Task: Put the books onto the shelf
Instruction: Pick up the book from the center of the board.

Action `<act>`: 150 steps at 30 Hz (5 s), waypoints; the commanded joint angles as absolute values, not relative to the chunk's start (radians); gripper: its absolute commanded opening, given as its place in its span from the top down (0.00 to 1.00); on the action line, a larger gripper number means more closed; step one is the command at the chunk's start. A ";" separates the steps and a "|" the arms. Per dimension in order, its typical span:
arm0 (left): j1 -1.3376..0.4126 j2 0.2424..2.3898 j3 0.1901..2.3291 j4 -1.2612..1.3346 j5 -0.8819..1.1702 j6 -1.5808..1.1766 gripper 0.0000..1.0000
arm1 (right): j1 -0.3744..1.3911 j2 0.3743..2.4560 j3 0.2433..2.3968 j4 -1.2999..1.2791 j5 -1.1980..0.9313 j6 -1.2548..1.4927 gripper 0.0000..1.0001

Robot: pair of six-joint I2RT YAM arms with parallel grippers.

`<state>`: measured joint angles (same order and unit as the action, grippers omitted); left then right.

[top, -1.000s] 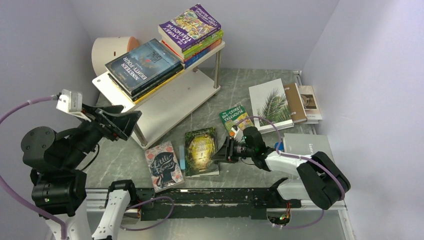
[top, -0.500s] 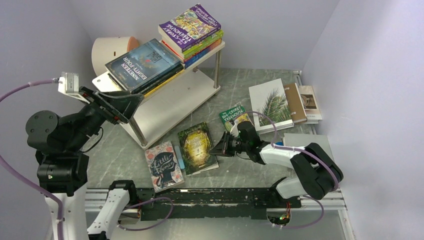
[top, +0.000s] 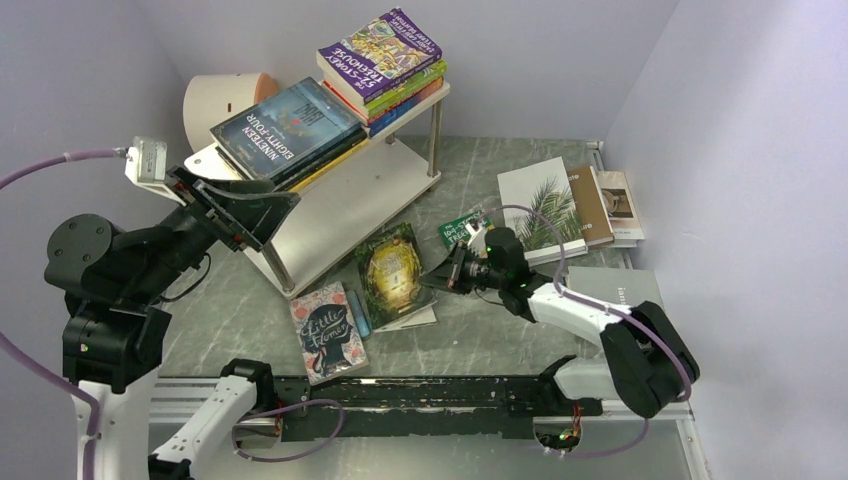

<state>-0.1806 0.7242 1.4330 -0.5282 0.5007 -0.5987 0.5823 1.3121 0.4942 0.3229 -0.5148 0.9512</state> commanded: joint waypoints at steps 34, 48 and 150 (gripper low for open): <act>-0.340 0.982 1.290 -0.407 0.530 -0.796 0.19 | 0.345 0.671 0.203 0.961 -0.438 1.652 1.00; -0.833 1.032 1.287 -0.518 -0.065 -0.801 0.13 | 0.345 0.672 0.221 1.120 -0.403 1.731 1.00; -0.499 1.320 1.821 -0.440 0.761 -0.437 0.09 | 0.167 1.122 0.758 1.396 -1.026 1.625 1.00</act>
